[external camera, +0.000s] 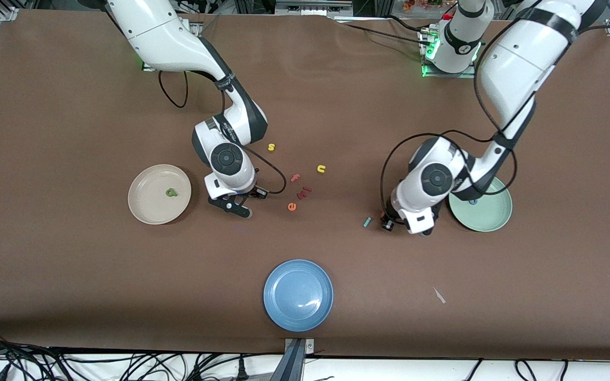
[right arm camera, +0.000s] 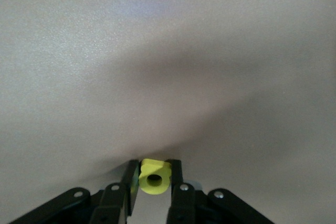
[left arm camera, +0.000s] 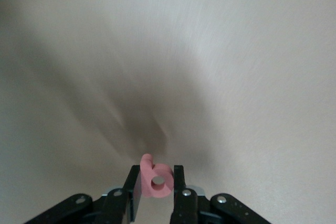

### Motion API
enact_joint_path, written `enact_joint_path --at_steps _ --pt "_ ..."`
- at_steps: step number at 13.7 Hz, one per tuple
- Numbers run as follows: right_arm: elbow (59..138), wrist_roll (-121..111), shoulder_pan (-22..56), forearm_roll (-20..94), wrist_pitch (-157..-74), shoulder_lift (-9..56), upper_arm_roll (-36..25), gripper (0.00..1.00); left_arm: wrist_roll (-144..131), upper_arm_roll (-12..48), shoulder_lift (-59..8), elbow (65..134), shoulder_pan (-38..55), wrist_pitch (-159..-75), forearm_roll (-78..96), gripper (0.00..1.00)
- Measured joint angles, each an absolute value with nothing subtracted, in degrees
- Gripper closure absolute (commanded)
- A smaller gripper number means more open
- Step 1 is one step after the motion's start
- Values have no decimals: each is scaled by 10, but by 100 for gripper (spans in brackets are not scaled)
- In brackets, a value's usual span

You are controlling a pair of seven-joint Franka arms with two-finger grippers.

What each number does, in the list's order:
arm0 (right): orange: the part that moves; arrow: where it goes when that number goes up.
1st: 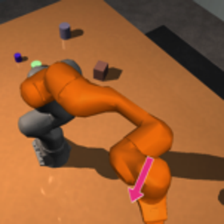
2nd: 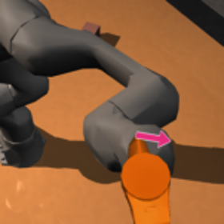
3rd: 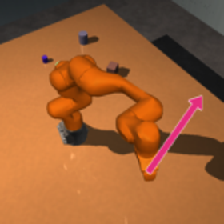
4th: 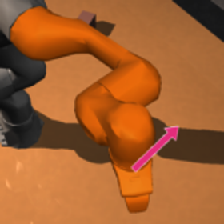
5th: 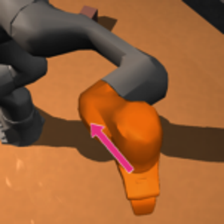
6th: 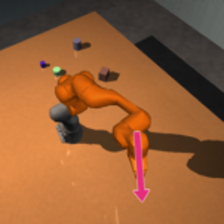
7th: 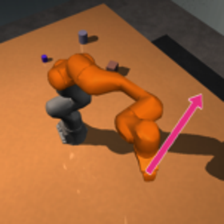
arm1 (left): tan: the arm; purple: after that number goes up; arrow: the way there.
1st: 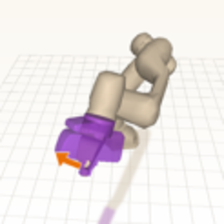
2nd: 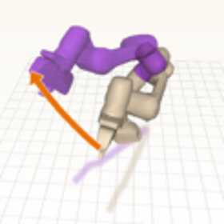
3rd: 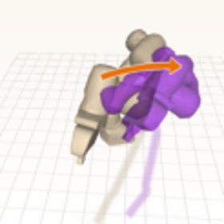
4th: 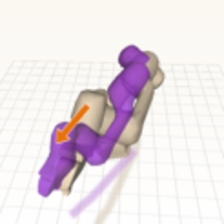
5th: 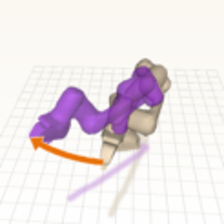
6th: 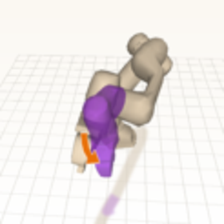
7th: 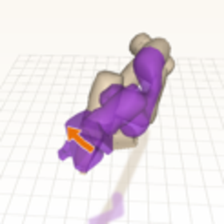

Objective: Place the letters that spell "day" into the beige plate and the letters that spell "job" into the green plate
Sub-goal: 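Grasp yellow a with the right gripper while the left gripper grasps pink b, then drop yellow a on the beige plate while the left gripper drops pink b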

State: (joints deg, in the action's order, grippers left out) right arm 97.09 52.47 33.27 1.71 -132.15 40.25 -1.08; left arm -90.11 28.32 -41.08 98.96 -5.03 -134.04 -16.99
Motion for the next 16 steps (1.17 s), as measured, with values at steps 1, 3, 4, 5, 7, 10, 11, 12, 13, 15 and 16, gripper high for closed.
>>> enact_joint_path --at_steps 1,3,4,5,7,10,11,12,13,15,16 --pt "969 521 333 16 -1319 400 -12 95 -857 293 -394 987 -72 -1306 -170 100" --pt "962 482 332 15 -1286 383 -27 95 -760 317 -363 986 -129 -1230 -168 100" --pt "960 446 332 16 -1260 370 -41 95 -705 331 -353 986 -165 -1190 -168 100" --pt "960 405 331 16 -1235 354 -58 95 -648 345 -348 987 -205 -1152 -168 100" --pt "963 324 328 17 -1194 328 -97 95 -536 359 -348 994 -278 -1111 -167 100" --pt "994 199 320 28 -1185 310 -154 95 -432 358 -358 1019 -345 -1105 -168 100" --pt "1009 148 312 50 -1185 310 -171 94 -412 358 -366 1024 -358 -1105 -170 100" --pt "1026 93 298 79 -1189 310 -183 92 -401 358 -375 1026 -368 -1105 -176 93" --pt "1044 39 278 105 -1199 310 -189 90 -396 358 -384 1027 -374 -1105 -181 69" --pt "1072 -29 239 128 -1215 313 -192 21 -391 358 -396 1027 -376 -1106 -182 0" --pt "1079 -41 229 131 -1220 315 -191 0 -391 359 -397 1027 -376 -1106 -182 0"
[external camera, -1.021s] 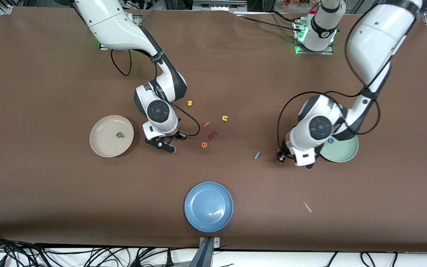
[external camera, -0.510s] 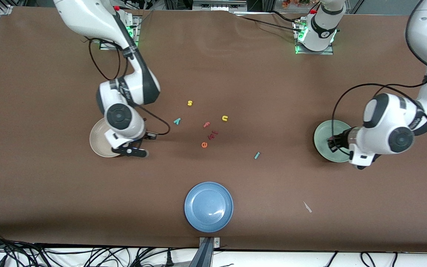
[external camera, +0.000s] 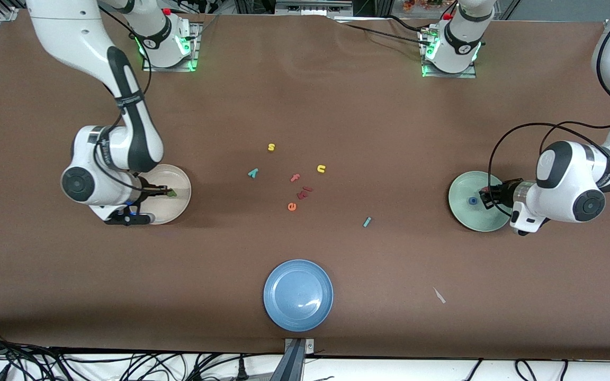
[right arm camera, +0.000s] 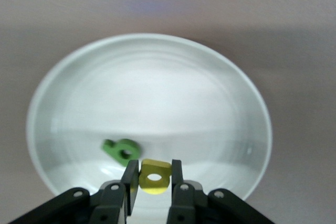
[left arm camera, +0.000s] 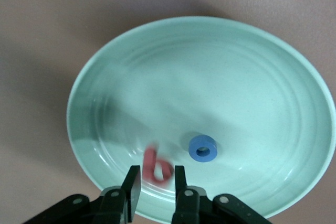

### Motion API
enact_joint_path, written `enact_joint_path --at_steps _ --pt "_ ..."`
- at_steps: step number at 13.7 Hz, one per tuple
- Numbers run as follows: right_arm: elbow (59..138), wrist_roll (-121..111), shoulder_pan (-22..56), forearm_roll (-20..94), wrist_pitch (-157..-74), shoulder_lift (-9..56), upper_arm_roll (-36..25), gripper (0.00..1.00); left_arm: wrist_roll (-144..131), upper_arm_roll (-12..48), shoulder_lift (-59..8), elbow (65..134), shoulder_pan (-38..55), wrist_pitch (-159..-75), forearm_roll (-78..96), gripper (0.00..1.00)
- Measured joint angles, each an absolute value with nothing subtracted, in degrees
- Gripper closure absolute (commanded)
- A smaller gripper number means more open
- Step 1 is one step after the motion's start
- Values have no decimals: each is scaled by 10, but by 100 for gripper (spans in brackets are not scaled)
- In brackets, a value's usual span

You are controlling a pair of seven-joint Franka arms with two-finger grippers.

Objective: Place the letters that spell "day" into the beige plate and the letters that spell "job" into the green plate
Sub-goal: 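Drop yellow a on the beige plate while the left gripper drops pink b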

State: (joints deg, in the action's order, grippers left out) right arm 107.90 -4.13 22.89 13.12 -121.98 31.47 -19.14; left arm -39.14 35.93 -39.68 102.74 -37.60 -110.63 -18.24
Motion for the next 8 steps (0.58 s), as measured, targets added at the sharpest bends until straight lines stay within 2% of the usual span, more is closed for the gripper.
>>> enact_joint_path --at_steps 3,6,8 --pt "1081 -45 230 132 -1220 316 -188 0 -392 377 -392 1011 -375 -1101 -182 0" --pt "1069 -43 240 133 -1197 304 -183 0 -438 444 -379 971 -367 -1088 -176 0" --pt "1055 -21 252 134 -1182 290 -170 0 -491 468 -375 942 -326 -1087 -174 1"
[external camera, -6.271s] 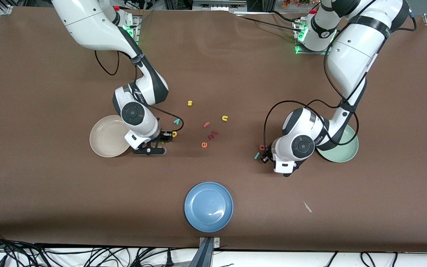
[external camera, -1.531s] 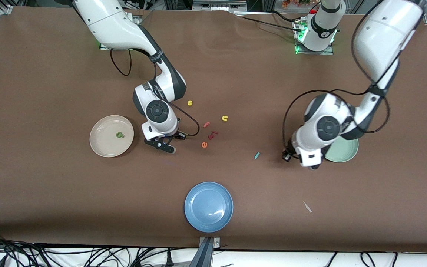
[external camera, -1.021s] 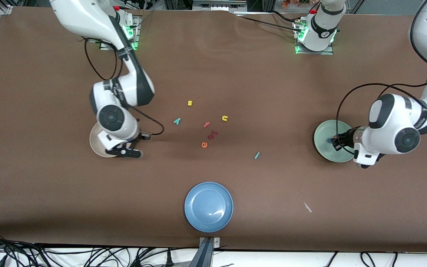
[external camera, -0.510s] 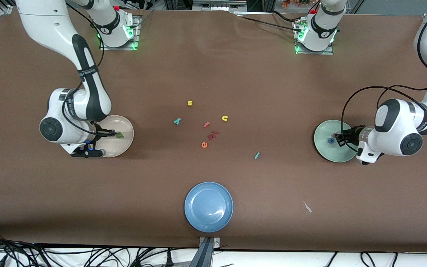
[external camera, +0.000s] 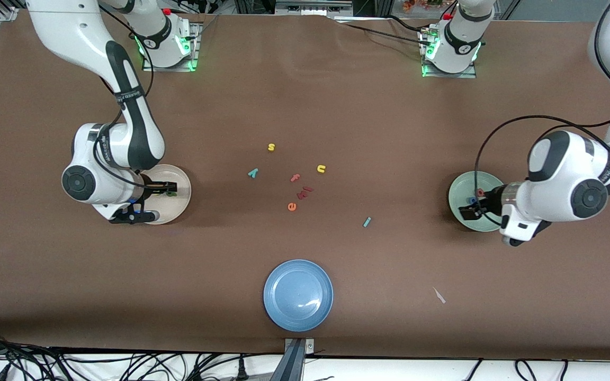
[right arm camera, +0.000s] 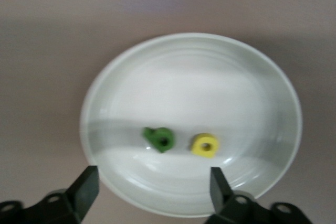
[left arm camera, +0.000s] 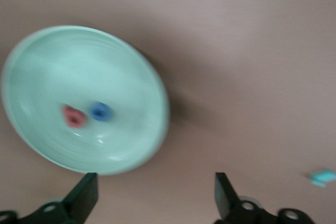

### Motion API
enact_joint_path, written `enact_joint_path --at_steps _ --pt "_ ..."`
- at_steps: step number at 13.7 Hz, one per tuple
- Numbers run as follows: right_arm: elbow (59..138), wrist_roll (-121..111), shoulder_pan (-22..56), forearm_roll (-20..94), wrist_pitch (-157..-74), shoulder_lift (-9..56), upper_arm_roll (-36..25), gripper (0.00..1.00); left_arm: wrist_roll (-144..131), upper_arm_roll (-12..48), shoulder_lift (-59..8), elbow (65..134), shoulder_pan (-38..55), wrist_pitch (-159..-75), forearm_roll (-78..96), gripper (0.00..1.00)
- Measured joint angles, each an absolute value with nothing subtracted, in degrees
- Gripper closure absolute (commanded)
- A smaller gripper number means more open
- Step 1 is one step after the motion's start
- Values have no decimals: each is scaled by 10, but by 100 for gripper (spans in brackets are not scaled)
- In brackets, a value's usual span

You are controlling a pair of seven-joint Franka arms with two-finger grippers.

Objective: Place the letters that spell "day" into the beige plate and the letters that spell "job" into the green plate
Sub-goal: 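Drop yellow a on the beige plate while the left gripper drops pink b, then grasp teal y with the right gripper while the left gripper grasps teal strip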

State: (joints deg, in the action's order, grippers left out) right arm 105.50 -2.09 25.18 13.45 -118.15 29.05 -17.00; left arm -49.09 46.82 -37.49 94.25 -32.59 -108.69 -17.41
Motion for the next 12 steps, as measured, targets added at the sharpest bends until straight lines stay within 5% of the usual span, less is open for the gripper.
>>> enact_joint_path --at_steps 5,8,12 --pt "1045 180 315 138 -1182 282 -126 1 -541 432 -404 883 -161 -1152 -173 1" --pt "1053 314 330 144 -1216 283 -87 19 -537 345 -426 879 -70 -1224 -174 0" --pt "1092 409 350 145 -1295 289 -60 28 -525 261 -464 866 31 -1287 -174 6"
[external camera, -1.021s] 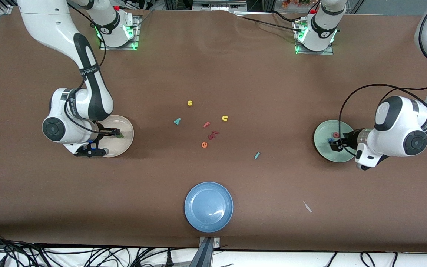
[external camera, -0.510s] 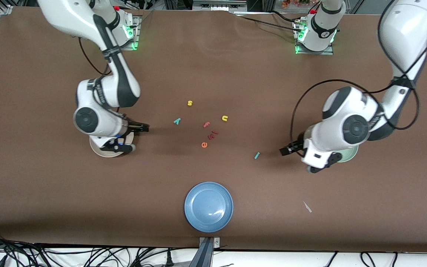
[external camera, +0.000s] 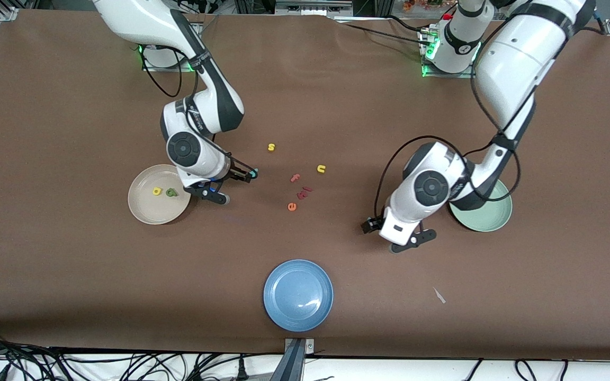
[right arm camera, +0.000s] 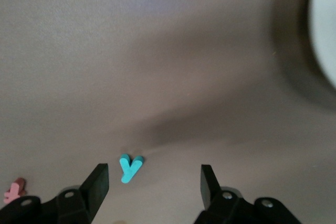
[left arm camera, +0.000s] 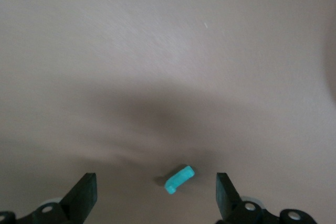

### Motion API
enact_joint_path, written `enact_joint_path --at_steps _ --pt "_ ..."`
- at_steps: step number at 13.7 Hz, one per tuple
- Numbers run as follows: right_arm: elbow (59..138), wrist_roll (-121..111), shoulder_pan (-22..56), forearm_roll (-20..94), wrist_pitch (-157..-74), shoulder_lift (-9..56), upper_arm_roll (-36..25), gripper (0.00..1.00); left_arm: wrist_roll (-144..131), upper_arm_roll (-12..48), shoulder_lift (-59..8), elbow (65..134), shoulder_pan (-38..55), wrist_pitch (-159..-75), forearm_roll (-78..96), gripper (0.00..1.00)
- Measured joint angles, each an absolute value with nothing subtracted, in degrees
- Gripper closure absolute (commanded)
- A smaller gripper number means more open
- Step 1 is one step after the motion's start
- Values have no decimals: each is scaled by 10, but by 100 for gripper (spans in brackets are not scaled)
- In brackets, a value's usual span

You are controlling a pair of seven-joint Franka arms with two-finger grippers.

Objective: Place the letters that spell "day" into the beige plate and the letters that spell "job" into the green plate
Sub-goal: 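Grasp teal y with the right gripper while the left gripper grasps teal strip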

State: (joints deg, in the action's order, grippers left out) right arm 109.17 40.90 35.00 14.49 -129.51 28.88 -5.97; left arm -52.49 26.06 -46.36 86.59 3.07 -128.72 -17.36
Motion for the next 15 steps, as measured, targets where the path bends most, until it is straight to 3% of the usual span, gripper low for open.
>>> enact_joint_path --at_steps 3,5,8,10,15 --pt "1117 470 385 145 -1359 298 -59 33 -477 259 -480 860 41 -1288 -174 20" --pt "1125 490 397 145 -1386 306 -59 35 -467 259 -489 860 46 -1288 -174 37" --pt "1135 493 398 145 -1411 313 -60 41 -447 259 -499 858 49 -1288 -174 37" --pt "1138 494 398 145 -1416 315 -60 42 -440 258 -508 850 48 -1288 -174 45" --pt "1138 495 400 145 -1425 320 -60 75 -435 256 -516 840 49 -1288 -174 78"
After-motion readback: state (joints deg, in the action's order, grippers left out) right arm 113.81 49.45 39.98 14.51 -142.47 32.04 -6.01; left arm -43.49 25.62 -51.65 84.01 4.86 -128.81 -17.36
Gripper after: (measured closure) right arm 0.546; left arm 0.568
